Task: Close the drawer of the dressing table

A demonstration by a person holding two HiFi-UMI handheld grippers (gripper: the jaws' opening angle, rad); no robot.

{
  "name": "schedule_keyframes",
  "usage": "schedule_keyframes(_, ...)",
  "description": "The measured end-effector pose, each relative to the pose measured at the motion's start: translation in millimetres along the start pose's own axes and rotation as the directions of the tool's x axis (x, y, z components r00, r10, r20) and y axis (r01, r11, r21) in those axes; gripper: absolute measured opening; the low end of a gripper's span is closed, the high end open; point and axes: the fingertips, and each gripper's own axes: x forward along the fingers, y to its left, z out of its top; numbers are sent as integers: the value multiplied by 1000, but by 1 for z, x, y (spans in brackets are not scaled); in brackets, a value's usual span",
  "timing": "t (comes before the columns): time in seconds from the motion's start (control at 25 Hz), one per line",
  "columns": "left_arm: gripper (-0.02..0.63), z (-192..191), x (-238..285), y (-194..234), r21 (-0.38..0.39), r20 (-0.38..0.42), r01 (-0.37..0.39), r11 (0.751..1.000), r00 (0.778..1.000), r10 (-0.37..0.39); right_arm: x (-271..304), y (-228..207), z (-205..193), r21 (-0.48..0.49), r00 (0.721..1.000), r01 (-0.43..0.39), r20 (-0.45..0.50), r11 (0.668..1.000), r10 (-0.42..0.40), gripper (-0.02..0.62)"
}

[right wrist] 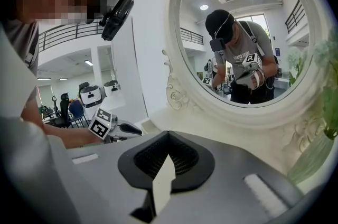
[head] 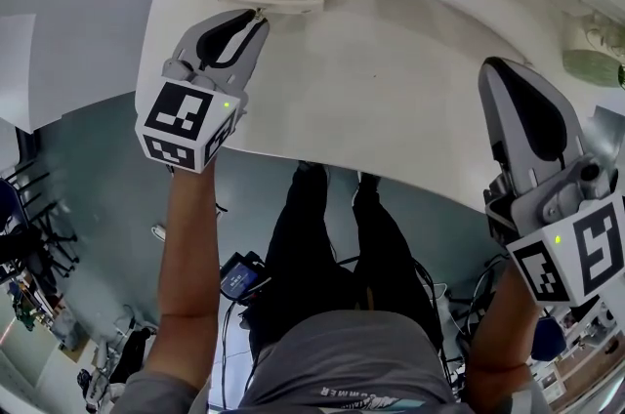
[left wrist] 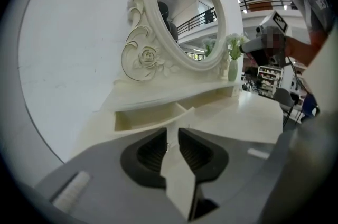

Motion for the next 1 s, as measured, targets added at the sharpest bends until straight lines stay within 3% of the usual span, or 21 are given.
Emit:
schedule_keyframes(0.16, 121, -1, 6, -2, 4, -9, -3, 1000, 1000, 3, 0, -2, -2, 6, 1000, 9, -12, 1000, -9, 2)
schedule_keyframes(0.28, 104, 2, 4, 2, 1, 5, -17, 1000, 1000, 17, -1, -3, -3, 10, 1000, 13, -18, 1000, -13, 2)
schedule_keyframes(0.48, 8, 5, 1, 11, -4, 15, -42, 999, 999, 42, -1, -4, -7, 18, 999, 19, -28, 1000, -19, 2)
schedule_keyframes(1.0, 14, 18, 14, 24, 22, 15, -38, 999, 999, 37, 0, -5, -4, 33, 998, 48, -33, 998, -47, 2)
